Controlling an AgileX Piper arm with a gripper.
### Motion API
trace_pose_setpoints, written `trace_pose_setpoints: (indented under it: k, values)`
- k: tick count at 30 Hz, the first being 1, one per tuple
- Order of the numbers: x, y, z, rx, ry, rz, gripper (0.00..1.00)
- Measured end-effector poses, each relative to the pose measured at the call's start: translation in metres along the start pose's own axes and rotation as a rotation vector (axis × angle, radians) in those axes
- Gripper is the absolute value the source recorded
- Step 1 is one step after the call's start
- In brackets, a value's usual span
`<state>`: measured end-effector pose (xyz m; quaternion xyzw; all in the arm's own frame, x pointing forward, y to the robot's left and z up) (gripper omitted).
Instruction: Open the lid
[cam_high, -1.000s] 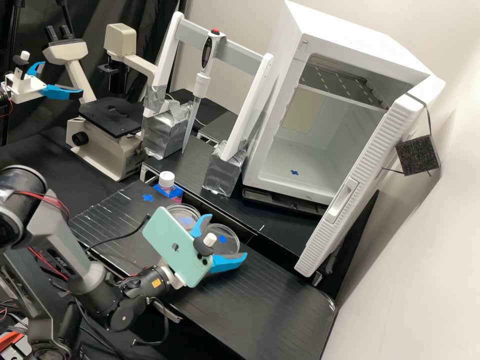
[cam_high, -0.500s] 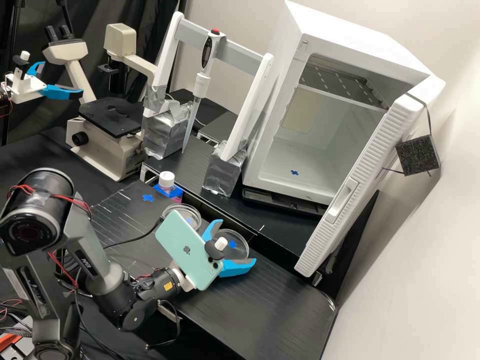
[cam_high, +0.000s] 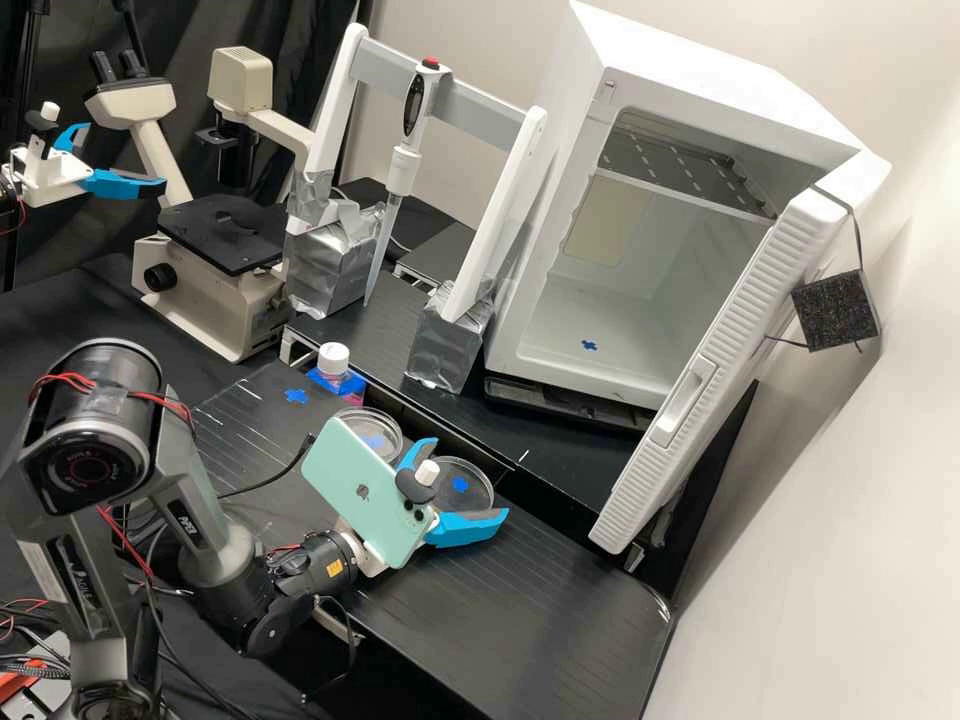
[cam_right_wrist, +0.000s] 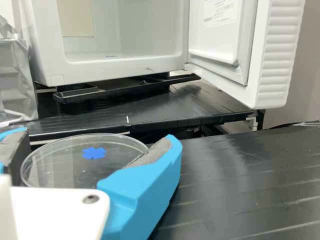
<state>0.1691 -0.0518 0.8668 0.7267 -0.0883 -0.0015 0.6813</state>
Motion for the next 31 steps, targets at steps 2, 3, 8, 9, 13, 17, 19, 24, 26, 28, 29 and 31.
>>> trace_pose_setpoints:
  k: [2,3,8,9,13,17,19,24,26,28,29,31]
  values:
    - [0.0,-0.001,0.0,-0.002,-0.001,0.001,1.0]
    - [0.0,-0.001,0.0,0.001,-0.002,0.0,1.0]
    - [-0.001,-0.002,0.0,0.005,-0.003,0.003,1.0]
    - [-0.001,-0.002,0.0,0.005,0.001,0.005,1.0]
    - [-0.004,0.0,-0.001,0.004,0.001,0.013,1.0]
    - [-0.011,0.006,-0.003,0.04,0.003,0.047,1.0]
    - [-0.015,0.007,-0.005,0.069,-0.001,0.067,1.0]
    - [-0.028,0.008,-0.016,0.114,0.033,0.107,1.0]
    - [-0.031,0.01,-0.022,0.112,0.058,0.125,1.0]
    - [-0.034,0.011,-0.029,0.123,0.09,0.15,1.0]
    - [-0.035,0.012,-0.031,0.128,0.102,0.155,1.0]
    - [-0.034,0.01,-0.036,0.13,0.13,0.144,1.0]
